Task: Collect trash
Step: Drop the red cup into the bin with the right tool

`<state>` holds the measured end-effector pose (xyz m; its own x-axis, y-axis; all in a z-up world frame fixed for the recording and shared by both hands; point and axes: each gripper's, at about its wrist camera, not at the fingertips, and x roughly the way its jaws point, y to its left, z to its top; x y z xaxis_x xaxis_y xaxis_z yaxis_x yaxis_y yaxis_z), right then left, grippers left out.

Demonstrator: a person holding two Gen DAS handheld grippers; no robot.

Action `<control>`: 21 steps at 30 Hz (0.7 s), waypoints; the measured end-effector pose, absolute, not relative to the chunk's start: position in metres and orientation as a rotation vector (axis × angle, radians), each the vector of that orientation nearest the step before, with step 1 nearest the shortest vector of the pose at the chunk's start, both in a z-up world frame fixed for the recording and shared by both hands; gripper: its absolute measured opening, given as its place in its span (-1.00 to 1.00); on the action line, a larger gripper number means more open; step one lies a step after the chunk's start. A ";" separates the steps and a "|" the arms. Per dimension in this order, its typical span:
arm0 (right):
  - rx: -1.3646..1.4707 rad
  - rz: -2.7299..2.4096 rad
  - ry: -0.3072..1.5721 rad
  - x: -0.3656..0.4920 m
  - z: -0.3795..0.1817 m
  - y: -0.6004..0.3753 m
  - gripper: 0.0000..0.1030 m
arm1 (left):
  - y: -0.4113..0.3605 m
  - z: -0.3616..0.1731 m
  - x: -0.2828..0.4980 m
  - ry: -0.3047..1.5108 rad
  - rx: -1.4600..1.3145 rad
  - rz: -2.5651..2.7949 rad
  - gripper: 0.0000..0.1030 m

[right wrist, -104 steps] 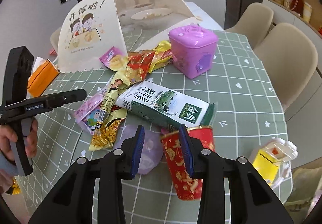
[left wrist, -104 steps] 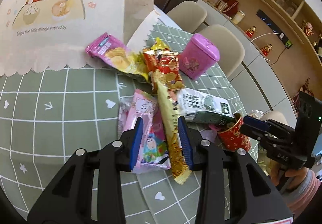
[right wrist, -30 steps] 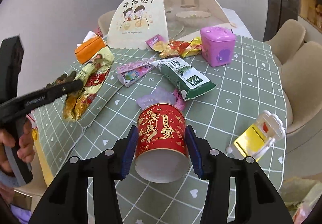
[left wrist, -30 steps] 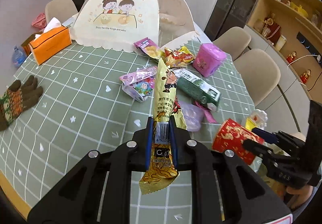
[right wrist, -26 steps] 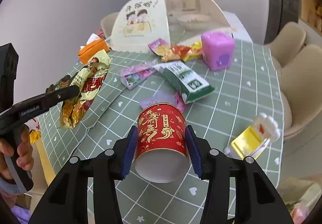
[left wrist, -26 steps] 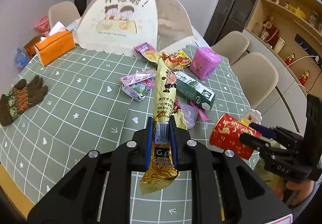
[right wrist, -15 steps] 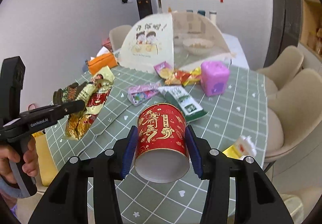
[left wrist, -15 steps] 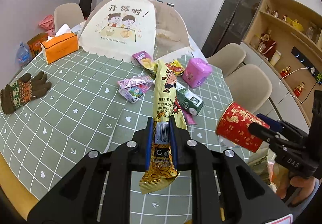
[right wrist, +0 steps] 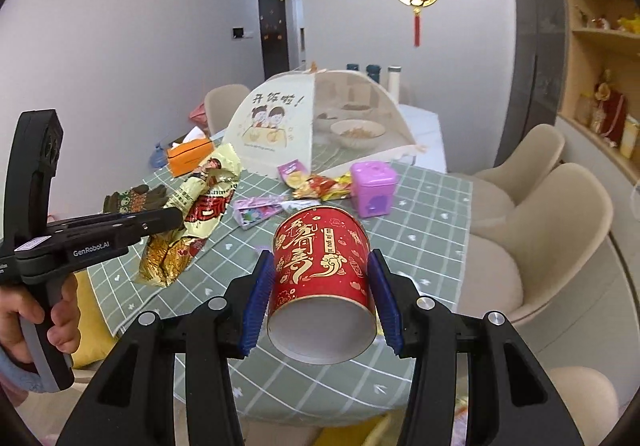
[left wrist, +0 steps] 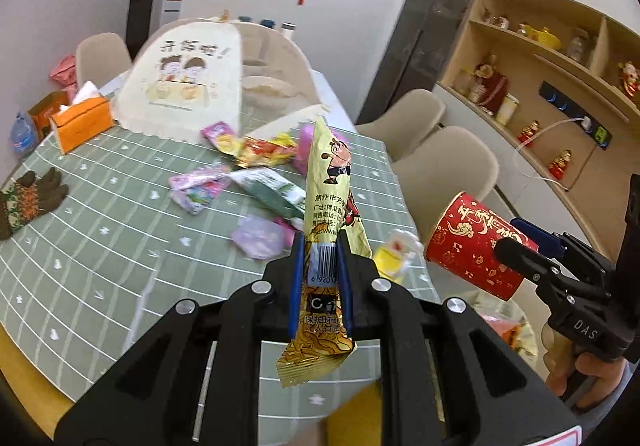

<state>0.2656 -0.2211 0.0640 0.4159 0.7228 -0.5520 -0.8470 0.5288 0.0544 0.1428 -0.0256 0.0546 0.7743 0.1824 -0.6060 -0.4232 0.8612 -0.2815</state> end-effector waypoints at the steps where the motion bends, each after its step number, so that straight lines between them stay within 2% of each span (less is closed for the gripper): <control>1: -0.245 0.984 0.561 0.267 0.064 -0.232 -0.12 | -0.034 0.055 0.146 0.606 -0.421 0.325 -0.71; 12: -0.173 0.838 0.649 0.302 0.029 -0.344 -0.12 | -0.119 0.040 0.182 0.661 -0.407 0.192 -0.71; 16: -0.174 0.785 0.722 0.316 -0.009 -0.380 -0.12 | -0.145 0.031 0.185 0.676 -0.418 0.157 -0.71; 21: -0.187 0.730 0.925 0.347 -0.081 -0.403 -0.14 | -0.164 0.018 0.190 0.722 -0.418 0.145 -0.71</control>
<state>0.3470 -0.4033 -0.0813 0.3842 0.4918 -0.7813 -0.6452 0.7484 0.1538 0.1901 -0.1642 0.0179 0.7450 -0.0138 -0.6669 -0.2699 0.9080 -0.3203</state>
